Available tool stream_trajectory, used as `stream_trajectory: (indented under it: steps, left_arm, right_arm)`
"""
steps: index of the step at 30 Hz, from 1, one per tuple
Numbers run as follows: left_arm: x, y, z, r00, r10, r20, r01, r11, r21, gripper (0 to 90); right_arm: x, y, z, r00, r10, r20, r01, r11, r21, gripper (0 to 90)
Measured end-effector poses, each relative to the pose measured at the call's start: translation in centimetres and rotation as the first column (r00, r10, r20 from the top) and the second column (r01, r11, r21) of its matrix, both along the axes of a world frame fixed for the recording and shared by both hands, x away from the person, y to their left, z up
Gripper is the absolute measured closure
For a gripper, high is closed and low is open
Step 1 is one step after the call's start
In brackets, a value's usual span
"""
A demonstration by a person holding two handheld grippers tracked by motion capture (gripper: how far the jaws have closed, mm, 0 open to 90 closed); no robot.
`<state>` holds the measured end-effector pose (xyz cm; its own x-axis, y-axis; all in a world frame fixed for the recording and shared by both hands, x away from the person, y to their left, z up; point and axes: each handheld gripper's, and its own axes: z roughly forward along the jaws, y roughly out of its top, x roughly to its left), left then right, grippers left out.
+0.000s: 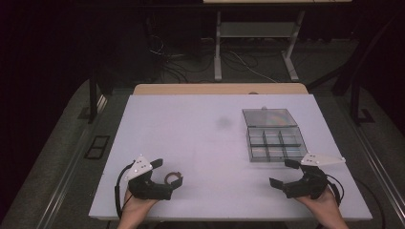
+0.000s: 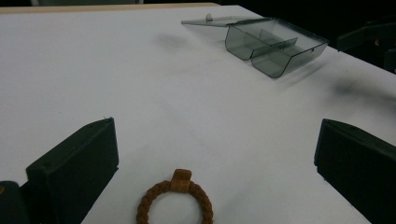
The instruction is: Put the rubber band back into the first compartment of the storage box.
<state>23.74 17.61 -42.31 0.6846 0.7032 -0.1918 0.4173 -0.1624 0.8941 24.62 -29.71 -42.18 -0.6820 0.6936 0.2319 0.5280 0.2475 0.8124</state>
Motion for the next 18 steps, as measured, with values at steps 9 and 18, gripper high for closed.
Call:
stream_trajectory:
  steps: [9,18]
  left_arm:
    - [-0.06,-0.10,0.32,1.0000,0.001,-0.006,-0.001,0.9999,0.012,0.0]
    - [0.00,-0.04,0.90,1.0000,0.003,0.004,-0.003,0.9994,0.036,0.0]
  right_arm:
    - [0.06,0.04,-0.06,1.0000,0.001,-0.005,-0.001,1.0000,-0.003,0.8]
    - [0.05,-0.01,-0.05,1.0000,-0.001,-0.008,0.001,1.0000,-0.004,0.8]
